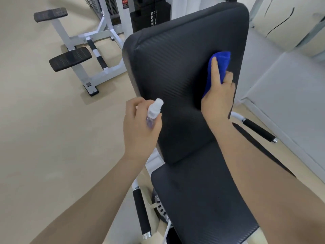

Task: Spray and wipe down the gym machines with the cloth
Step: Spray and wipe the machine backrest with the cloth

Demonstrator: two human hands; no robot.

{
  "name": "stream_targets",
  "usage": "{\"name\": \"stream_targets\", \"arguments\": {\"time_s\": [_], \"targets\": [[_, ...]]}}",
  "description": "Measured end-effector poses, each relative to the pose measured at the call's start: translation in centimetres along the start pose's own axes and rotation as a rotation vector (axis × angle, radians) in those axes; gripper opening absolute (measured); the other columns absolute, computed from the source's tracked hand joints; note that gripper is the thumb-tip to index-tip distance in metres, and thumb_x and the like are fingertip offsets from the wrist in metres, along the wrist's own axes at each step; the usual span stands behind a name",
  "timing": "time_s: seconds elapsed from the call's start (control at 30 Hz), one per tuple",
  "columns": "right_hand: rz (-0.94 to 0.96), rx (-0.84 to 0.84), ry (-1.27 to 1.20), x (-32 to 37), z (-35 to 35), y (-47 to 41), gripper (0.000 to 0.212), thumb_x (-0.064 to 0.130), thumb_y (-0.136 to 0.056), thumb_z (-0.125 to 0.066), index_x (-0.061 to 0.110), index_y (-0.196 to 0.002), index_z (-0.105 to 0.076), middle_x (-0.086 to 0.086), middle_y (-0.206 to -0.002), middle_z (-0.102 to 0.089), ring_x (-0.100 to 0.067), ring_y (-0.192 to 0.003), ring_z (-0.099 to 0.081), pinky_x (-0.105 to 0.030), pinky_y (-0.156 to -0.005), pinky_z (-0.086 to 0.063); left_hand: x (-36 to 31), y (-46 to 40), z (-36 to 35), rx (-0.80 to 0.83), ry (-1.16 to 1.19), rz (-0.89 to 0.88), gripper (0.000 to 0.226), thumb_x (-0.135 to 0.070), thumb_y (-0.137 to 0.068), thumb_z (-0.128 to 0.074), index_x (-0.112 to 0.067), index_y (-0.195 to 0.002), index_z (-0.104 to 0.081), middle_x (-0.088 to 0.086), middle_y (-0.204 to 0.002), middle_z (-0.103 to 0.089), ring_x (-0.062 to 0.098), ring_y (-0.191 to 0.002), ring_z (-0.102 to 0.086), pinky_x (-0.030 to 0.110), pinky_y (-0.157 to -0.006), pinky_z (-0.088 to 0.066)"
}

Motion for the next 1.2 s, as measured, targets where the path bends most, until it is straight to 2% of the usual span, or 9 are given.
{"name": "stream_targets", "arguments": {"time_s": [0.1, 0.2, 0.33, 0.43, 0.57, 0.77, 0.97, 1.1, 1.2], "targets": [[0.277, -0.01, -0.016, 0.0, -1.6, 4.2, 0.08, -0.01, -0.067, -0.043, 0.02, -0.141, -0.037, -0.019, -0.106, -0.052, -0.033, -0.072, -0.047, -0.038, -0.064, -0.045, -1.3, 1.3, -1.3, 0.074, 0.023, 0.02, 0.024, -0.024, -0.08, -0.051, -0.009, -0.097, -0.056, 0.004, -0.104, -0.051, -0.001, -0.087, -0.043, 0.001, -0.072, -0.034], [0.457, 0.028, 0.013, -2.1, -2.9, 6.1, 0.082, -0.01, -0.064, -0.056, 0.025, -0.135, -0.037, -0.012, -0.096, -0.053, -0.028, -0.063, -0.045, -0.034, -0.055, -0.045, -2.8, 1.3, -2.8, 0.164, -0.009, -0.058, 0.016, -0.027, -0.081, -0.048, -0.022, -0.095, -0.05, -0.006, -0.098, -0.052, 0.004, -0.083, -0.047, 0.016, -0.067, -0.041], [0.102, 0.01, -0.066, -5.1, -0.8, -0.9, 0.083, -0.011, -0.074, -0.049, 0.029, -0.145, -0.03, -0.019, -0.108, -0.05, -0.034, -0.077, -0.048, -0.04, -0.067, -0.046, -3.6, 0.5, -4.4, 0.195, -0.176, -0.197, 0.013, -0.009, -0.078, -0.057, -0.017, -0.088, -0.055, -0.009, -0.096, -0.053, 0.013, -0.072, -0.05, 0.028, -0.048, -0.043], [-0.068, 0.058, -0.075, -7.9, -0.5, -4.8, 0.082, -0.008, -0.082, -0.041, 0.033, -0.148, -0.014, -0.016, -0.117, -0.043, -0.031, -0.088, -0.045, -0.039, -0.075, -0.043, -3.9, 0.1, -6.0, 0.248, -0.254, -0.243, 0.024, -0.016, -0.075, -0.044, -0.02, -0.098, -0.051, -0.015, -0.117, -0.044, 0.012, -0.061, -0.051, 0.029, -0.037, -0.041], [-0.001, 0.004, -0.138, -6.8, -2.2, -1.5, 0.081, -0.011, -0.078, -0.045, 0.025, -0.147, -0.025, -0.017, -0.104, -0.049, -0.024, -0.075, -0.039, -0.037, -0.069, -0.043, -3.9, 0.0, -8.2, 0.321, -0.455, -0.325, 0.044, -0.016, -0.071, -0.034, -0.019, -0.112, -0.048, -0.01, -0.144, -0.039, 0.015, -0.04, -0.043, 0.021, -0.032, -0.031], [0.296, 0.061, -0.074, -10.1, -2.7, 0.2, 0.084, -0.014, -0.067, -0.052, 0.025, -0.14, -0.04, -0.02, -0.1, -0.055, -0.035, -0.07, -0.048, -0.042, -0.063, -0.048, -4.6, 0.2, -9.8, 0.319, -0.615, -0.479, 0.048, -0.014, -0.071, -0.037, -0.012, -0.114, -0.057, 0.001, -0.138, -0.052, 0.01, -0.041, -0.024, 0.017, -0.037, -0.022], [-0.148, 0.167, -0.135, -13.1, -2.2, -6.2, 0.079, -0.011, -0.081, -0.035, 0.031, -0.147, -0.023, -0.014, -0.109, -0.044, -0.031, -0.097, -0.045, -0.034, -0.075, -0.035, -3.7, 0.1, -9.9, 0.397, -0.54, -0.312, 0.047, -0.02, -0.072, -0.032, -0.014, -0.114, -0.051, -0.002, -0.145, -0.043, 0.017, -0.034, -0.041, 0.02, -0.033, -0.031], [-0.109, 0.043, -0.346, -11.5, -3.6, -1.9, 0.072, -0.015, -0.079, -0.039, 0.016, -0.144, -0.033, -0.018, -0.11, -0.048, -0.031, -0.088, -0.047, -0.032, -0.081, -0.04, -4.1, 1.0, -9.3, 0.373, -0.324, -0.178, 0.04, -0.018, -0.07, -0.042, -0.023, -0.108, -0.052, -0.012, -0.135, -0.047, 0.012, -0.051, -0.05, 0.021, -0.04, -0.036], [0.14, 0.128, -0.336, -9.4, -3.9, 2.3, 0.076, -0.017, -0.072, -0.045, 0.012, -0.141, -0.038, -0.021, -0.109, -0.05, -0.033, -0.082, -0.047, -0.04, -0.078, -0.045, -4.5, 1.4, -8.7, 0.321, -0.211, 0.003, 0.031, -0.012, -0.074, -0.053, -0.02, -0.103, -0.055, -0.015, -0.107, -0.054, 0.012, -0.078, -0.052, 0.028, -0.055, -0.044]]}}
Point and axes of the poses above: each hand's wrist, its own y-axis away from the middle knuckle, its own z-axis out of the back of the hand, x = y × z, the point moved 1 cm from there along -y, towards the middle knuckle
